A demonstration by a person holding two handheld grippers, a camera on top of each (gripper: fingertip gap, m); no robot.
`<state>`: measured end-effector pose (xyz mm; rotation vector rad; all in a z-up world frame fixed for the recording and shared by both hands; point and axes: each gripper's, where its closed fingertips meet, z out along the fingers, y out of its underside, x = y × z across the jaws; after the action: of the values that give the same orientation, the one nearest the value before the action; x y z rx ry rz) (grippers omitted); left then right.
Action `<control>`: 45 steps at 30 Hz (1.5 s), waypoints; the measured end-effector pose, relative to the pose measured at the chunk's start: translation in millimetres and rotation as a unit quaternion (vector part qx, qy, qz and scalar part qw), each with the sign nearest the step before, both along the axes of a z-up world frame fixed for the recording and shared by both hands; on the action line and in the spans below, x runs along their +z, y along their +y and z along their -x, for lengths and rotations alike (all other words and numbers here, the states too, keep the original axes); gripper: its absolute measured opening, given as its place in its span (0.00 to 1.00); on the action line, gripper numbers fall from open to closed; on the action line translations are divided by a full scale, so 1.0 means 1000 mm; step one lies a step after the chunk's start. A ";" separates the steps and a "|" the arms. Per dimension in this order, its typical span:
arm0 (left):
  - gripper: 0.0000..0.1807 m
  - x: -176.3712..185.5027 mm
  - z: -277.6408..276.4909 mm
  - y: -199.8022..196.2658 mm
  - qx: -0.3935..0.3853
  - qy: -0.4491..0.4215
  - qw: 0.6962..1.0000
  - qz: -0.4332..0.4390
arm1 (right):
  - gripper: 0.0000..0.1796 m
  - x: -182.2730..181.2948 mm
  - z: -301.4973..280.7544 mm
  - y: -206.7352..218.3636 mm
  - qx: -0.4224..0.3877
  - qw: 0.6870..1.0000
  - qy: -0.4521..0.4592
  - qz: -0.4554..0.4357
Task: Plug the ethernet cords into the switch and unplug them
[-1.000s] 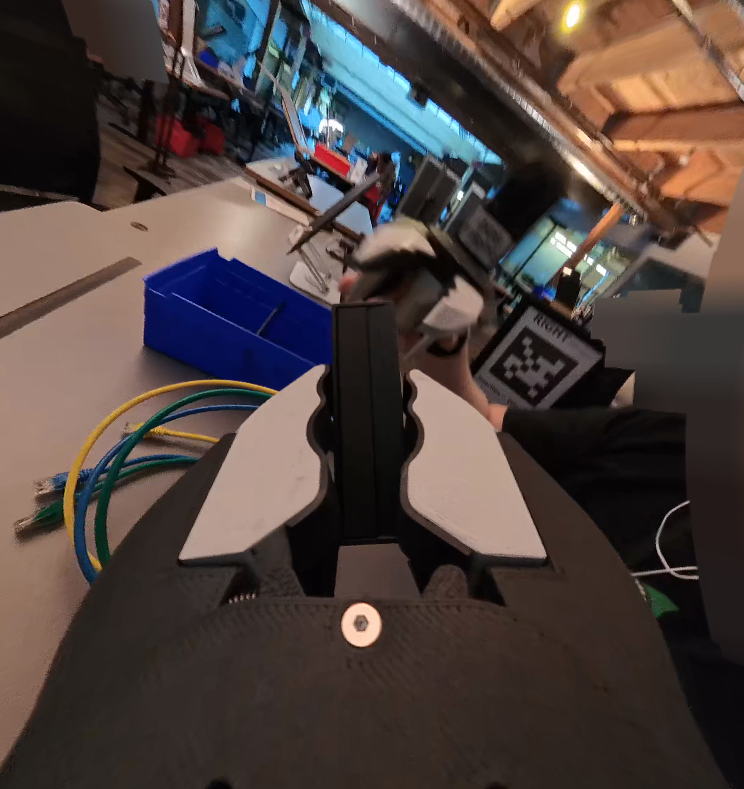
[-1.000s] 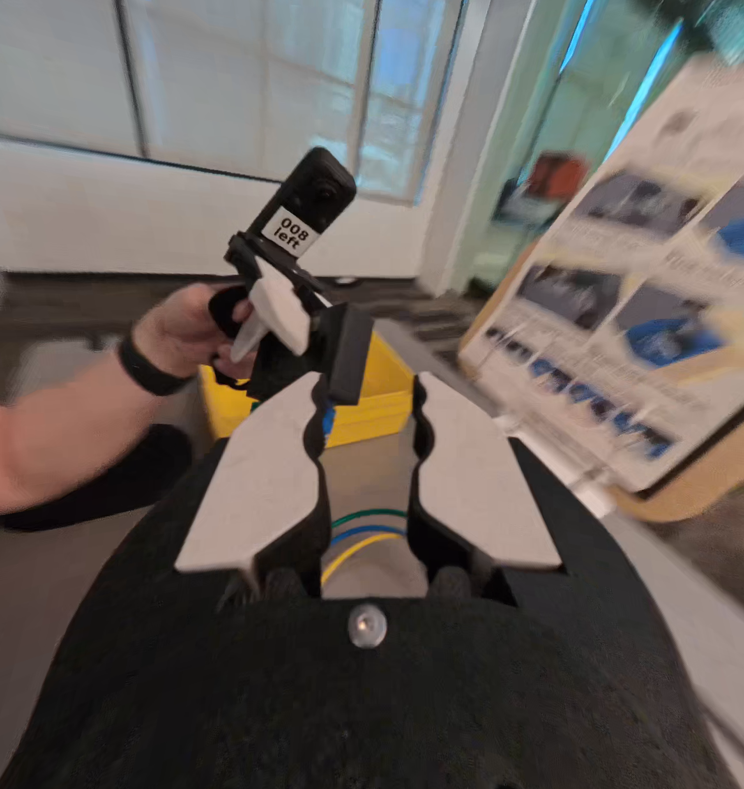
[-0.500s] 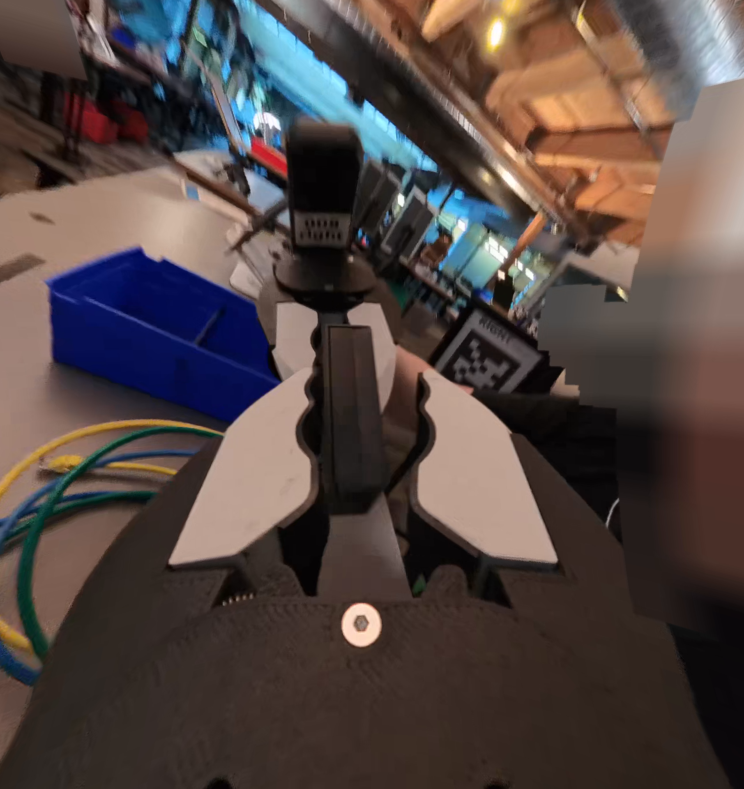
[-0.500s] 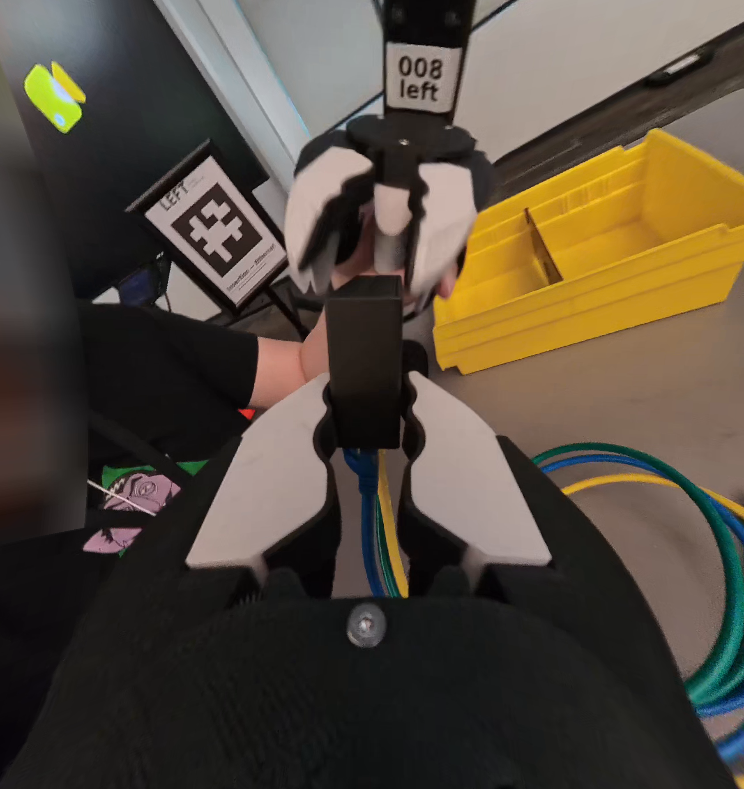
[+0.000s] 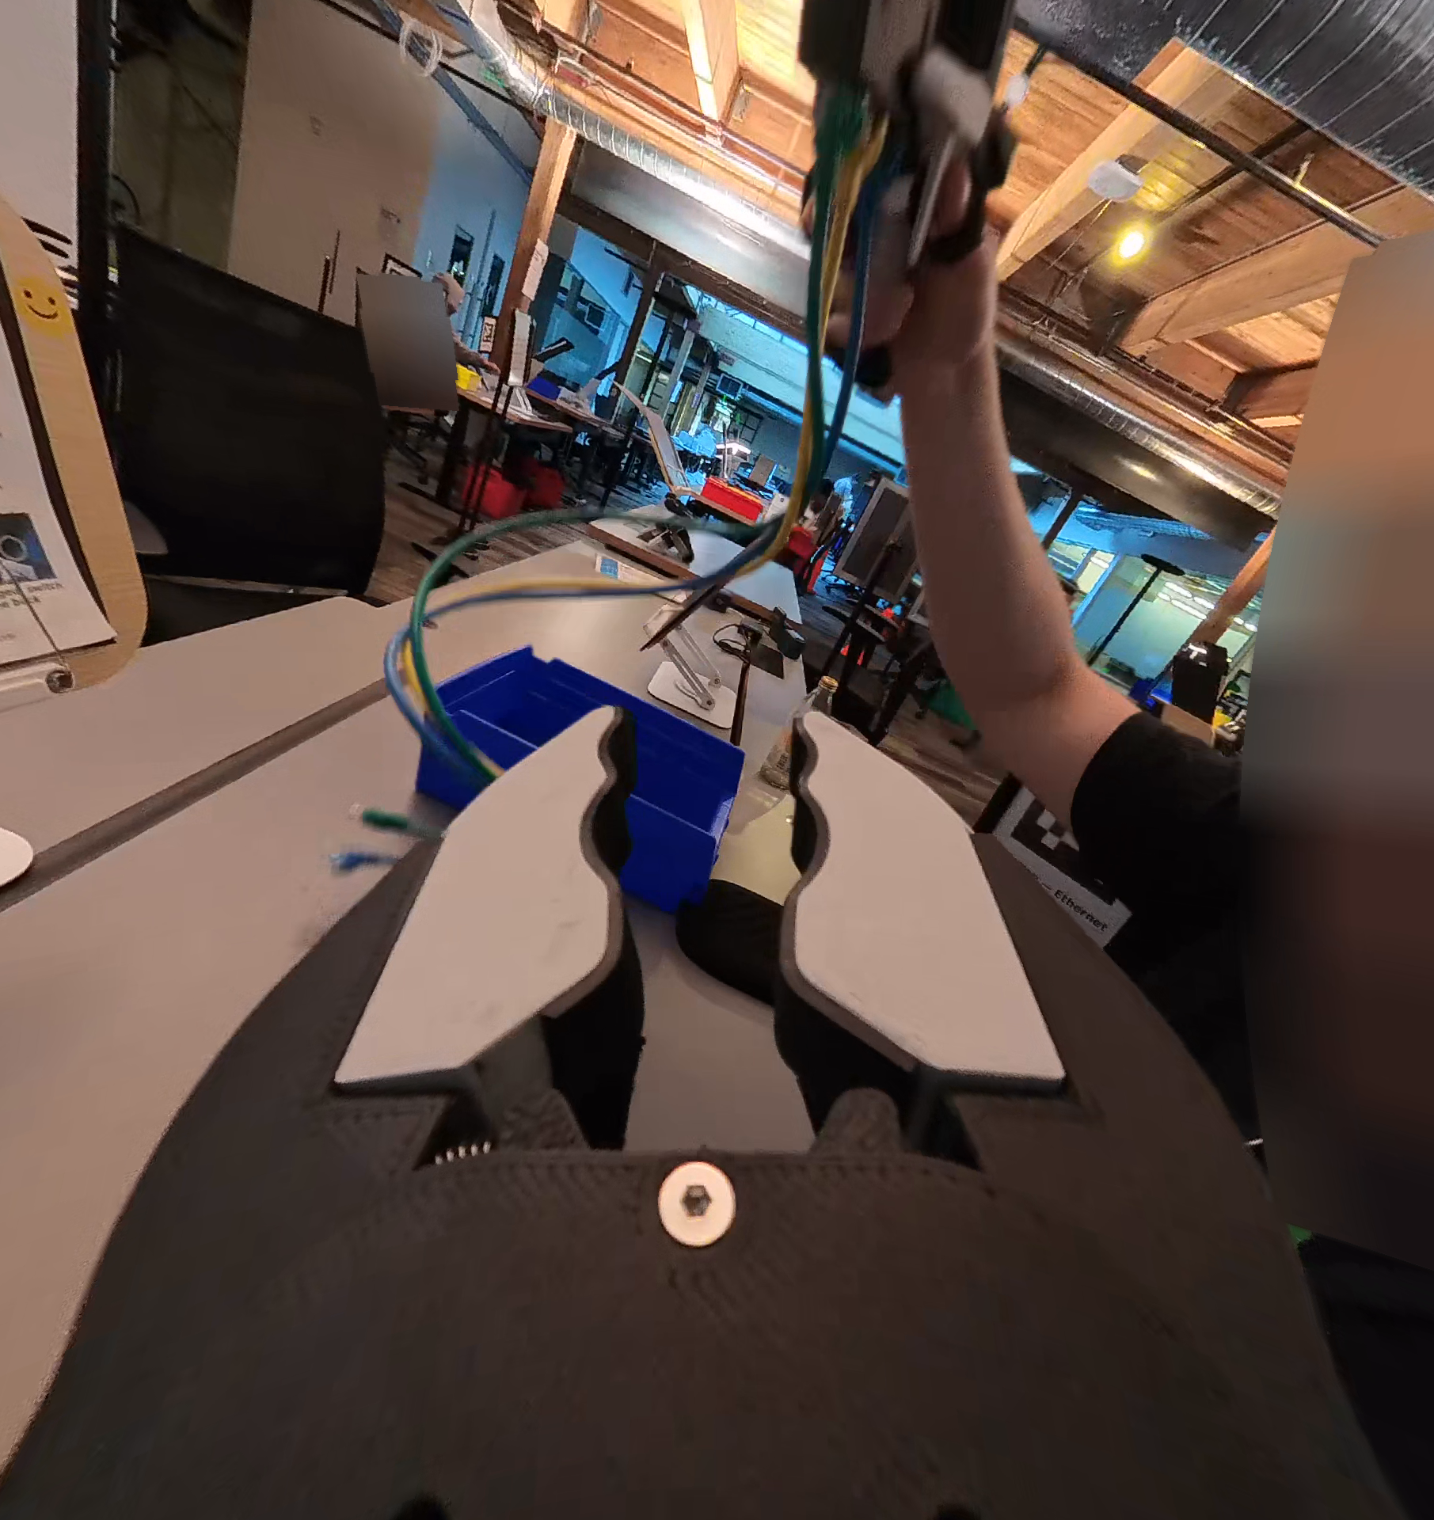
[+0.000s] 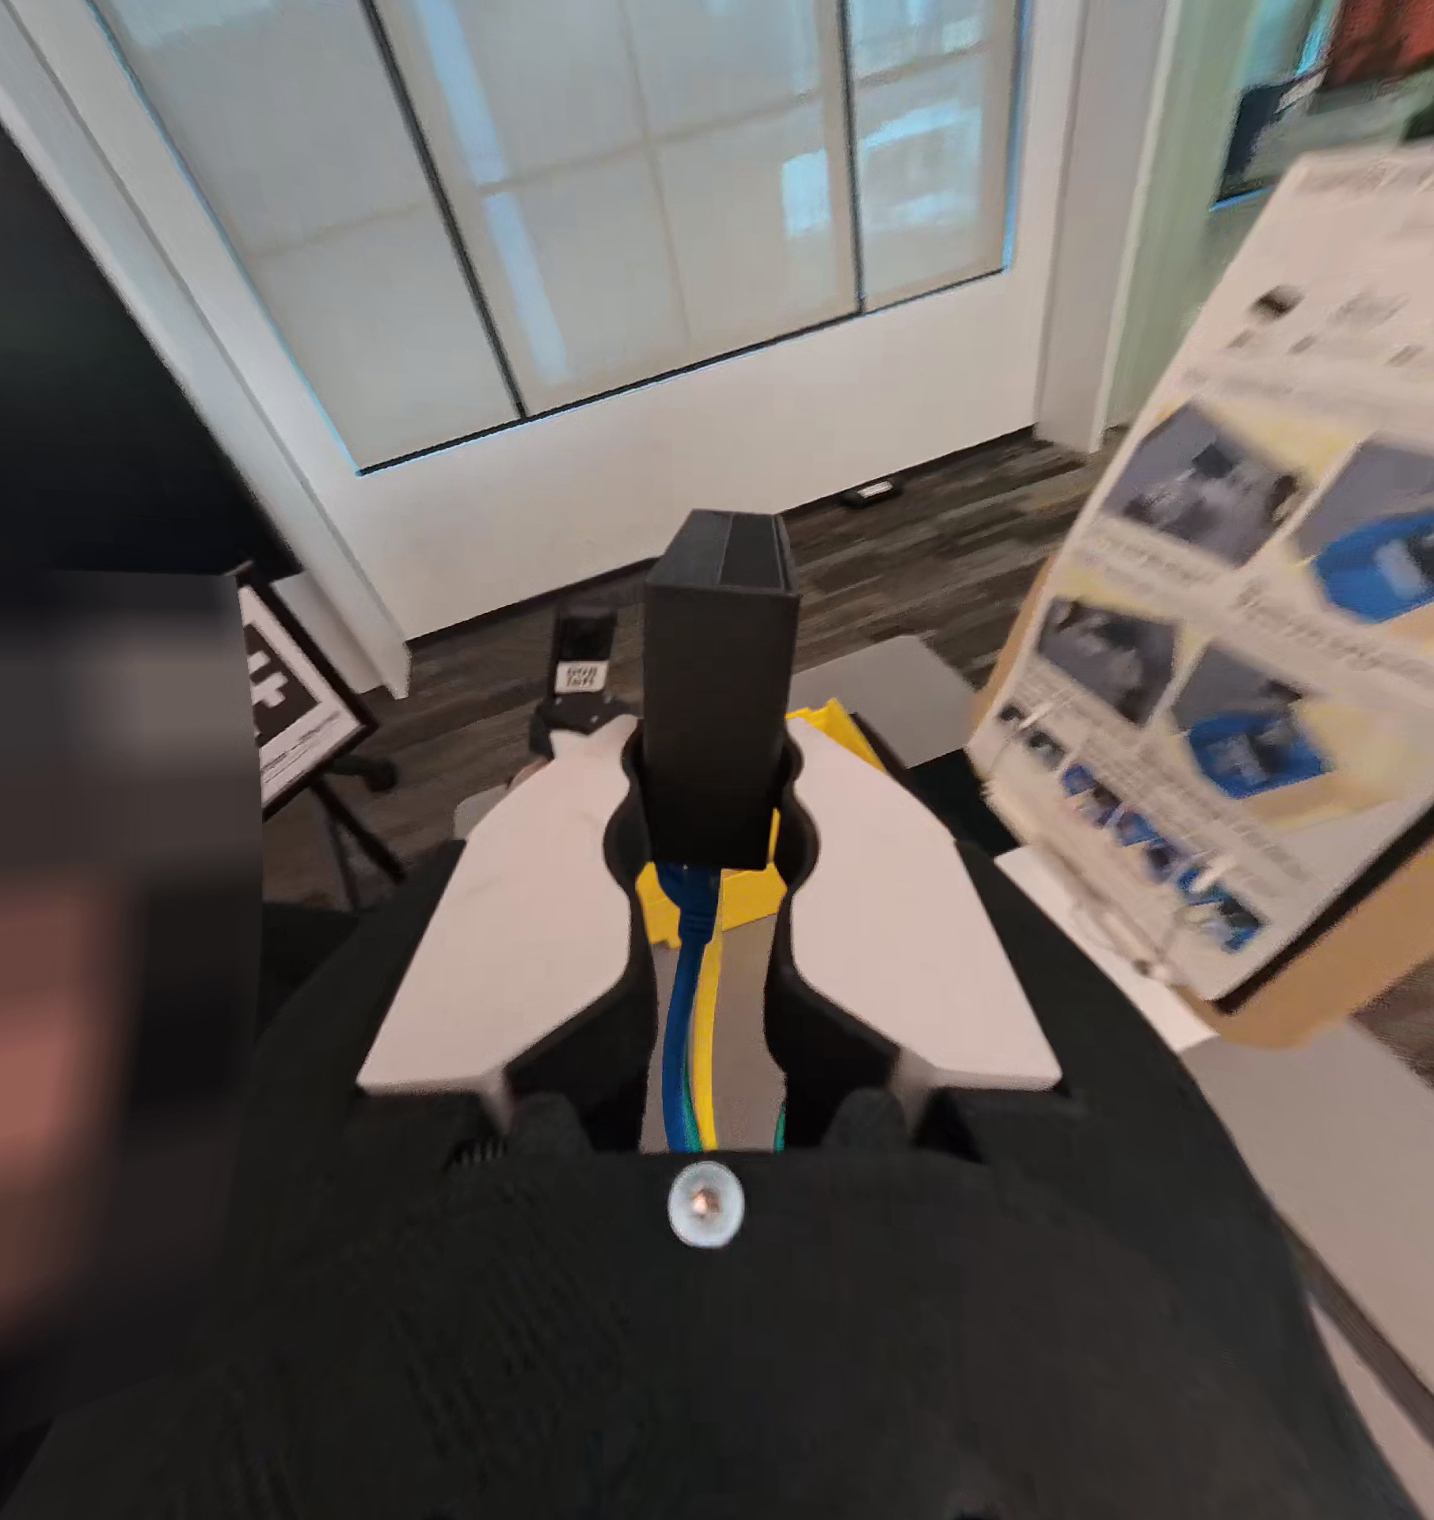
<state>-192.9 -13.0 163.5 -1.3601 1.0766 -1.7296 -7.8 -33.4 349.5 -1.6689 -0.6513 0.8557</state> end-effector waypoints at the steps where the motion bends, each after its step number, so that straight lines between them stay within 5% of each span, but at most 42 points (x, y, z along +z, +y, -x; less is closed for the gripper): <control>1: 0.19 -0.001 -0.002 0.000 -0.001 0.002 1.000 0.002 | 0.15 0.019 -0.010 0.000 -0.019 1.000 -0.006 -0.012; 6: 0.19 -0.007 -0.011 -0.005 -0.015 0.017 1.000 0.009 | 0.15 0.095 -0.061 -0.008 -0.097 0.993 -0.006 -0.060; 10: 0.19 -0.012 -0.018 -0.008 -0.022 0.025 0.999 0.010 | 0.16 0.098 -0.112 0.002 -0.176 0.983 -0.041 -0.038; 23: 0.19 -0.018 -0.025 -0.011 -0.032 0.038 0.999 0.012 | 0.15 -0.030 -0.201 0.038 -0.250 0.965 -0.035 0.073; 35: 0.19 -0.022 -0.027 -0.008 -0.034 0.041 0.998 0.020 | 0.16 -0.132 -0.165 0.065 -0.181 0.974 -0.036 0.133; 42: 0.19 -0.022 -0.029 -0.009 -0.036 0.043 0.998 0.016 | 0.15 -0.155 -0.182 0.054 -0.121 0.986 -0.101 0.056; 45: 0.19 -0.022 -0.029 -0.009 -0.036 0.042 0.998 0.017 | 0.15 -0.177 -0.192 0.045 -0.116 0.990 -0.063 0.057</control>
<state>-163.8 -21.8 141.1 -1.4433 1.1602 -1.7631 184.6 11.9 172.3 -1.8709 -0.4884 0.6346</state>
